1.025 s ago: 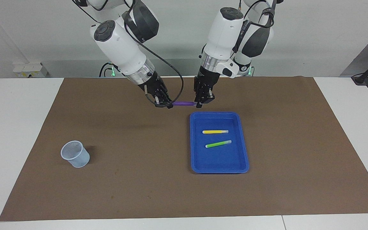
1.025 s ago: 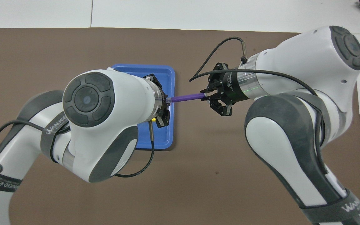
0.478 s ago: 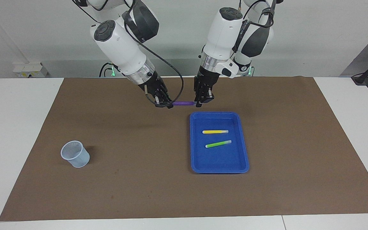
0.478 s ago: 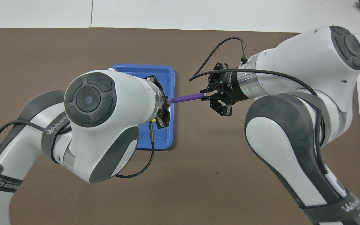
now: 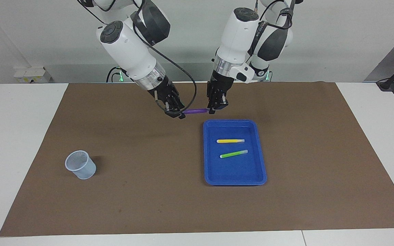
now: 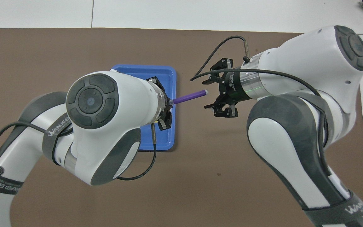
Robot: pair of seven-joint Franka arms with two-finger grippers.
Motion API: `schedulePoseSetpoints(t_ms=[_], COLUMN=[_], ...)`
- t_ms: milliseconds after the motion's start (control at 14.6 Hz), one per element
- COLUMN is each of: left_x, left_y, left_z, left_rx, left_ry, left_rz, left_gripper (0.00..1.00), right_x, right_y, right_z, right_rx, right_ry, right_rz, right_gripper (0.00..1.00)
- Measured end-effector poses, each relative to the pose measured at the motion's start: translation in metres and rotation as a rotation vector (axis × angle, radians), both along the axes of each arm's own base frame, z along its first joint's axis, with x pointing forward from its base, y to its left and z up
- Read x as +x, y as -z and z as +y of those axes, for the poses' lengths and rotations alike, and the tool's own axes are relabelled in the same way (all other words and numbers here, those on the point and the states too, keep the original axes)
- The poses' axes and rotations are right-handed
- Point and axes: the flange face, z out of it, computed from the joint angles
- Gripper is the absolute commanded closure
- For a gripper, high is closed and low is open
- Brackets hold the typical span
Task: Right arm passes pens to left for tray arrangement
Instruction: 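Open the right gripper and withdraw it toward the cup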
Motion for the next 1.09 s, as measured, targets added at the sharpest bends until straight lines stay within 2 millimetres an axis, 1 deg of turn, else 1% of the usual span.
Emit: schedulePoseSetpoints(t_ms=[273,615,820,957,1093], left_x=[0.0,0.0,0.005,0.013,0.022], left_y=[0.0,0.004,0.008,0.015,0.023], left_z=[0.0,0.004,0.014,0.027,0.042], left_rx=[0.001,0.032,0.047,0.059,0.071], left_ry=[0.003,0.066,0.086,0.09,0.099], left_rz=[0.0,0.011,0.015,0.021,0.026], left_gripper=[0.97,0.97,0.97,0.97,0.97], right_x=[0.0,0.001,0.001,0.0,-0.003], right_y=[-0.001,0.0,0.003,0.006,0.009], right_z=[0.0,-0.004,-0.01,-0.019,-0.033], right_rx=[-0.001,-0.057,-0.107,-0.154,-0.178], right_ry=[-0.023,-0.146,-0.293,-0.447,-0.612], right_rz=[-0.013,-0.087,-0.139,-0.176,-0.195], right_gripper=[0.0,0.0,0.0,0.0,0.0])
